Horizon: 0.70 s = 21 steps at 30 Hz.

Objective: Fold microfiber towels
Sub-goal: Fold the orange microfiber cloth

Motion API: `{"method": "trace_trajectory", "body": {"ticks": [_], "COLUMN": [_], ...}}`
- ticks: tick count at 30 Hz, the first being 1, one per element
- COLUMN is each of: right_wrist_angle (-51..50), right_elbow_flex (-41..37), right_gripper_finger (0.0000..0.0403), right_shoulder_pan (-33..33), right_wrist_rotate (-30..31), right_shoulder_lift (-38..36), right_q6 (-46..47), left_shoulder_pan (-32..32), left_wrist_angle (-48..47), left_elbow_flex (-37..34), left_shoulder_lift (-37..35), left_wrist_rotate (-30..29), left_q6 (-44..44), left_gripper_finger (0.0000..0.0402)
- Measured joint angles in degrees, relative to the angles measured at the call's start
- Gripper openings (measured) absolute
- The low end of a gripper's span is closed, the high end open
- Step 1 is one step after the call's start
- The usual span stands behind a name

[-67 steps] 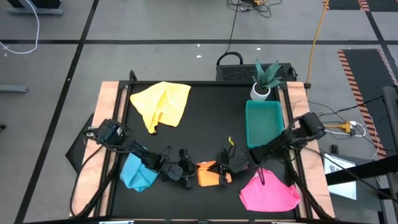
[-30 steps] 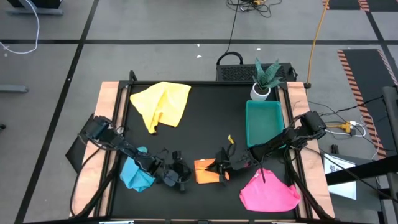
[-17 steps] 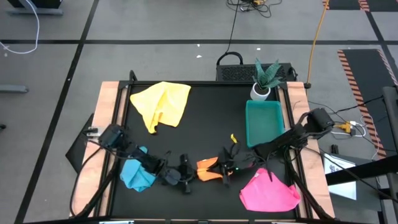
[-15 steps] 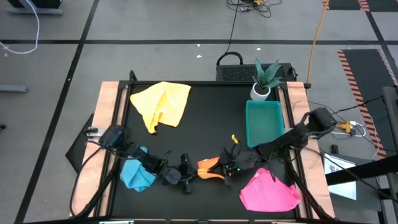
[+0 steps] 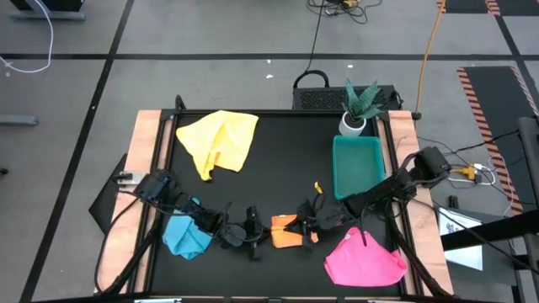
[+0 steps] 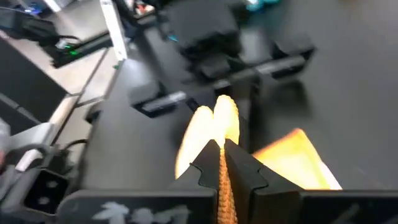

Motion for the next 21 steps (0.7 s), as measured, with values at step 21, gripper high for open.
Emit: {"method": "trace_trajectory", "body": {"ticks": [21], "right_wrist_angle": [3.3], "right_elbow_flex": [-4.6], "right_gripper_finger": [0.0000], "right_shoulder_pan": [-1.7], "right_wrist_rotate": [0.1], "right_shoulder_lift": [0.9], "right_q6": [1.4], "left_shoulder_pan": [-0.9], "left_wrist_angle": [4.0], "left_elbow_flex": [0.7], "left_shoulder_lift": [-5.2], "left_wrist_rotate": [2.0], "left_q6": [4.9], "left_gripper_finger": [0.0019]}}
